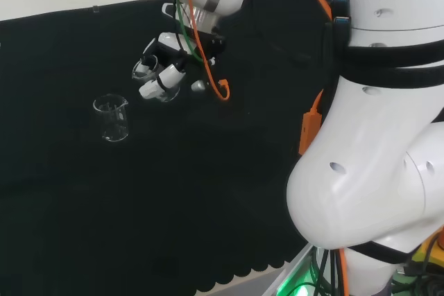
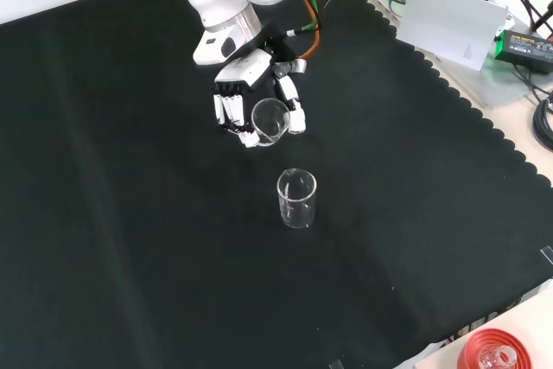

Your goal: Pour the water from the handheld beaker into the one on the table.

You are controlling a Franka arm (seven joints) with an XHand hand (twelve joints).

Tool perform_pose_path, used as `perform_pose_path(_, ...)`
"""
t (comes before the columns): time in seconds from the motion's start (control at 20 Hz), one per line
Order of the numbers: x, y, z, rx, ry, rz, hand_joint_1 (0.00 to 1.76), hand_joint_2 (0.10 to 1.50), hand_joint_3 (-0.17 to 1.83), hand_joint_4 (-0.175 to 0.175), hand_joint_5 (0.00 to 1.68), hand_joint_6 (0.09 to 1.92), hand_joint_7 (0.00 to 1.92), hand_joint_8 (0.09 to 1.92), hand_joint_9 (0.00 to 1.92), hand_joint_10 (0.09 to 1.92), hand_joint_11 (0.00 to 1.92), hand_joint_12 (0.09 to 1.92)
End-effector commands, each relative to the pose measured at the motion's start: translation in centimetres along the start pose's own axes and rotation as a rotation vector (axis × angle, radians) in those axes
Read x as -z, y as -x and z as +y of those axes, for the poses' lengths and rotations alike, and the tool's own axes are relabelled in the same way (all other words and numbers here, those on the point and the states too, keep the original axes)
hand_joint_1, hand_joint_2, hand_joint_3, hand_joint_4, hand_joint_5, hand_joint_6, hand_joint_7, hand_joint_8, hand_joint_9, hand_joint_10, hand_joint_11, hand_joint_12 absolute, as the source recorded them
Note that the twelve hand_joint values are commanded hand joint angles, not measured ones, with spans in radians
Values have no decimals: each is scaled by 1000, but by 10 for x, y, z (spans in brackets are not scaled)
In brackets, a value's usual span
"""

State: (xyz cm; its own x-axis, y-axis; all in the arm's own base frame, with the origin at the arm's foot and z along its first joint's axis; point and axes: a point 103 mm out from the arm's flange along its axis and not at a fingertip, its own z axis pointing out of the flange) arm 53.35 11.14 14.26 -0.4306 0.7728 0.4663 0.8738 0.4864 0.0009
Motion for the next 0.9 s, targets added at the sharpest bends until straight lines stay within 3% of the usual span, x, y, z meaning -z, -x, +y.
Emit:
perform_pose_path(0.05,0,-8,7,-6,-40,-60,1317,783,333,-175,1401,297,1486,172,1553,120,1011,964)
perform_pose_path(0.45,0,-21,20,-28,-99,-144,1318,767,362,-175,1407,289,1494,163,1562,110,1021,951)
perform_pose_path(0.9,0,-29,27,-18,-153,-212,1318,762,369,-175,1409,289,1496,161,1566,107,1023,950)
